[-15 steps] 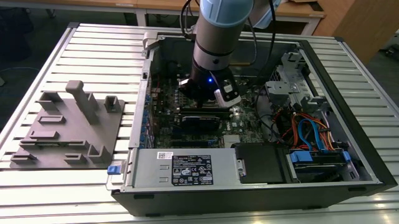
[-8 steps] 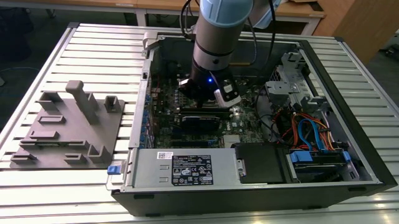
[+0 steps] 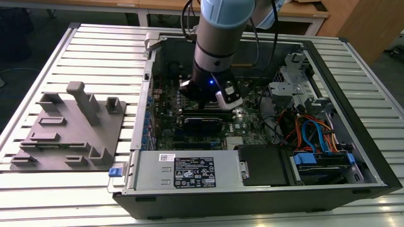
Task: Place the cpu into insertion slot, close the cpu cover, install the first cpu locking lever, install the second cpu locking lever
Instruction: 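Install the second cpu locking lever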
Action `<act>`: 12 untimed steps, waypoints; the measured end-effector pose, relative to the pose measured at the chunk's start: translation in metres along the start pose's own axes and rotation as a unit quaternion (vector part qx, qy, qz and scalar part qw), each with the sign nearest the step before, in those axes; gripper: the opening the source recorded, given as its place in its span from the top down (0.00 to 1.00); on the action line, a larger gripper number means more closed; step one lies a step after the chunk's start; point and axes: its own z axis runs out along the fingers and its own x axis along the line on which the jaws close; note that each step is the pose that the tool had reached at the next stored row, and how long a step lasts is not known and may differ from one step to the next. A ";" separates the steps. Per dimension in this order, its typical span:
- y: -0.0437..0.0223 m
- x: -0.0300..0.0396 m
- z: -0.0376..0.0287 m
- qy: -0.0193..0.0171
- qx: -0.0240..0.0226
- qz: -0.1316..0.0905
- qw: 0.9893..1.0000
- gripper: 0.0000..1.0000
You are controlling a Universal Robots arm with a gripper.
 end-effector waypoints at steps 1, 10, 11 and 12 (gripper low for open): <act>-0.0006 0.0001 0.0000 0.000 -0.001 0.000 1.000 0.90; -0.0064 0.0009 0.0000 0.000 -0.017 -0.001 1.000 0.90; -0.0069 0.0012 0.0000 0.000 -0.017 -0.001 1.000 0.90; -0.0074 0.0014 0.0000 0.000 -0.017 -0.001 1.000 0.90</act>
